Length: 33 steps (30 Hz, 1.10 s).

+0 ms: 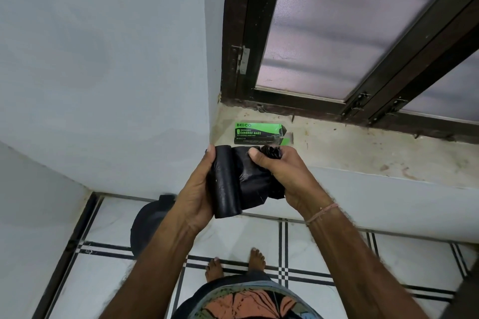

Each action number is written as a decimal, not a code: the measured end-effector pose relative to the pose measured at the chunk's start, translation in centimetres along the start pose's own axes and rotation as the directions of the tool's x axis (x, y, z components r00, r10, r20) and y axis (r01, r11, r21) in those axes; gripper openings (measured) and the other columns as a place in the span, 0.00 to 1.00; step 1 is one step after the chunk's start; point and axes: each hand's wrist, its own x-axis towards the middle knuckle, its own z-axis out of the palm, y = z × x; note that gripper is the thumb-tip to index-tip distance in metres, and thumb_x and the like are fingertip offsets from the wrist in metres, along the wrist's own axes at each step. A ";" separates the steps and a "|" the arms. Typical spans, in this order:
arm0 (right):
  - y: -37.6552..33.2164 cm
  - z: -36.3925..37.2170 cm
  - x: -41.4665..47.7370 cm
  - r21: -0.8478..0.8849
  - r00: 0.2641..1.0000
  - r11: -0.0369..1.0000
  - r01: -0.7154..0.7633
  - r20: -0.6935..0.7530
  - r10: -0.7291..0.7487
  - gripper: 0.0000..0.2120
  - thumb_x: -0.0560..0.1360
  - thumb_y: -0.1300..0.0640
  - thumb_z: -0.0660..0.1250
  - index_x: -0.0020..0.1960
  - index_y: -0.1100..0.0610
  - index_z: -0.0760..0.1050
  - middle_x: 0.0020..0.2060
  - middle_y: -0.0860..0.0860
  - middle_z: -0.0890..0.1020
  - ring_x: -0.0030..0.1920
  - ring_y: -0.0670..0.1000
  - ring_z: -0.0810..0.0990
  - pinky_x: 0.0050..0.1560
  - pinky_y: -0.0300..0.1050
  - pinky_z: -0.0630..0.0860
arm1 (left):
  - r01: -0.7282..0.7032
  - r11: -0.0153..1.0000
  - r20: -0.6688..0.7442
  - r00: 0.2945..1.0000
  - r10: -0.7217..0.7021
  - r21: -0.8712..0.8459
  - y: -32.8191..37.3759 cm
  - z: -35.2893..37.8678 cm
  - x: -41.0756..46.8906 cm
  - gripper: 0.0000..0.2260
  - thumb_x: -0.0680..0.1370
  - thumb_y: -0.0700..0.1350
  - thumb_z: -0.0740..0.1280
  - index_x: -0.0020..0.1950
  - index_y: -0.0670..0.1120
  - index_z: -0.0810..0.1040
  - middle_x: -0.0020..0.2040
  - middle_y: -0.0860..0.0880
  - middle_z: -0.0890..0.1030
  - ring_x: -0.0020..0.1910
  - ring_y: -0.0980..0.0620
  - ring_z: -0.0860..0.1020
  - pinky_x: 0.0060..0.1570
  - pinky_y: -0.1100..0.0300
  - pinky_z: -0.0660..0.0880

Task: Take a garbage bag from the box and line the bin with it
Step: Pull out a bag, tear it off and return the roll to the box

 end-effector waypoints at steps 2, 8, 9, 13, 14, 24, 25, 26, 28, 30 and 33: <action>0.4 -0.1 0.3 0.008 1.000 1.000 0.017 -0.011 -0.017 0.12 0.80 0.49 0.71 0.41 0.53 0.80 0.33 0.52 0.82 0.31 0.51 0.79 0.32 0.40 0.70 | -0.004 1.000 -0.004 1.000 0.004 0.012 0.0 -0.1 0.0 0.36 0.73 0.68 0.72 0.73 0.46 0.77 0.69 0.40 0.81 0.69 0.38 0.79 0.72 0.36 0.71; 0.2 0.1 0.1 -0.008 0.993 0.999 0.043 -0.109 -0.044 0.11 0.84 0.53 0.66 0.43 0.53 0.79 0.37 0.55 0.82 0.33 0.56 0.78 0.28 0.44 0.71 | 0.015 1.000 0.022 1.000 -0.015 0.004 0.1 -0.2 0.2 0.36 0.75 0.71 0.67 0.74 0.47 0.76 0.70 0.39 0.80 0.70 0.36 0.78 0.71 0.33 0.71; 0.2 0.3 0.1 0.010 0.991 0.999 0.050 -0.123 -0.048 0.11 0.84 0.54 0.65 0.43 0.53 0.79 0.38 0.57 0.81 0.36 0.57 0.78 0.31 0.50 0.73 | 0.014 1.000 0.015 1.000 -0.013 -0.005 0.1 -0.1 0.2 0.35 0.76 0.70 0.66 0.74 0.47 0.77 0.70 0.39 0.80 0.69 0.36 0.78 0.70 0.33 0.71; -0.2 0.5 0.4 0.076 0.982 0.993 0.086 -0.174 -0.071 0.10 0.85 0.59 0.62 0.55 0.63 0.79 0.34 0.44 0.78 0.54 0.45 0.67 0.51 0.62 0.80 | 0.003 0.999 -0.012 1.000 -0.003 -0.040 0.3 0.1 -0.2 0.36 0.75 0.69 0.67 0.73 0.45 0.77 0.69 0.40 0.81 0.69 0.38 0.79 0.71 0.40 0.73; -0.2 0.4 0.5 0.088 0.980 0.992 0.095 -0.185 -0.078 0.11 0.86 0.59 0.61 0.59 0.65 0.78 0.31 0.40 0.80 0.46 0.38 0.82 0.57 0.61 0.80 | 0.001 0.999 -0.017 1.000 -0.001 -0.043 0.4 0.0 -0.2 0.37 0.75 0.69 0.68 0.73 0.45 0.77 0.70 0.40 0.80 0.69 0.39 0.79 0.71 0.41 0.73; 0.7 -0.1 1.1 0.114 0.986 0.983 0.145 0.064 -0.153 0.19 0.73 0.47 0.74 0.56 0.61 0.84 0.52 0.55 0.88 0.52 0.51 0.87 0.56 0.45 0.83 | -0.026 1.000 -0.026 0.999 0.027 0.008 0.5 0.6 -0.3 0.33 0.77 0.68 0.64 0.72 0.46 0.78 0.67 0.41 0.83 0.67 0.40 0.81 0.64 0.46 0.78; 0.8 -0.2 1.2 0.088 0.985 0.984 0.155 0.062 -0.161 0.15 0.73 0.52 0.76 0.54 0.61 0.84 0.51 0.56 0.88 0.50 0.51 0.87 0.55 0.45 0.83 | -0.026 1.000 -0.026 0.999 0.026 0.008 0.6 0.7 -0.3 0.33 0.78 0.68 0.64 0.72 0.45 0.78 0.67 0.41 0.82 0.67 0.40 0.80 0.65 0.45 0.77; 0.9 -0.1 1.2 0.080 0.987 0.985 0.150 0.043 -0.154 0.11 0.73 0.57 0.77 0.54 0.61 0.85 0.49 0.56 0.89 0.48 0.51 0.87 0.53 0.45 0.83 | -0.027 1.000 -0.024 0.999 0.027 0.003 0.6 0.7 -0.3 0.33 0.78 0.68 0.63 0.73 0.45 0.78 0.68 0.40 0.82 0.67 0.39 0.80 0.66 0.44 0.77; 1.1 -0.2 1.4 0.077 0.993 0.990 0.120 -0.016 -0.119 0.08 0.76 0.62 0.75 0.53 0.63 0.83 0.45 0.55 0.88 0.45 0.52 0.87 0.50 0.48 0.83 | -0.022 1.000 -0.013 1.000 0.022 -0.005 0.5 0.5 -0.3 0.33 0.78 0.67 0.64 0.73 0.45 0.77 0.68 0.40 0.82 0.68 0.39 0.80 0.67 0.43 0.77; 1.1 -0.4 1.6 0.043 0.994 0.994 0.099 -0.047 -0.097 0.06 0.79 0.60 0.72 0.53 0.63 0.82 0.43 0.54 0.87 0.44 0.51 0.86 0.45 0.46 0.83 | -0.020 1.000 -0.017 1.000 0.020 0.000 0.4 0.4 -0.3 0.33 0.78 0.67 0.65 0.73 0.45 0.77 0.68 0.40 0.81 0.69 0.39 0.79 0.68 0.42 0.75; 1.0 -0.7 1.5 0.008 0.992 0.996 0.093 -0.087 -0.092 0.06 0.82 0.58 0.68 0.52 0.61 0.80 0.41 0.49 0.87 0.43 0.49 0.86 0.42 0.43 0.83 | -0.024 1.000 -0.012 1.000 0.024 0.014 0.3 0.0 -0.2 0.34 0.77 0.67 0.67 0.74 0.45 0.75 0.71 0.40 0.80 0.71 0.39 0.78 0.72 0.41 0.72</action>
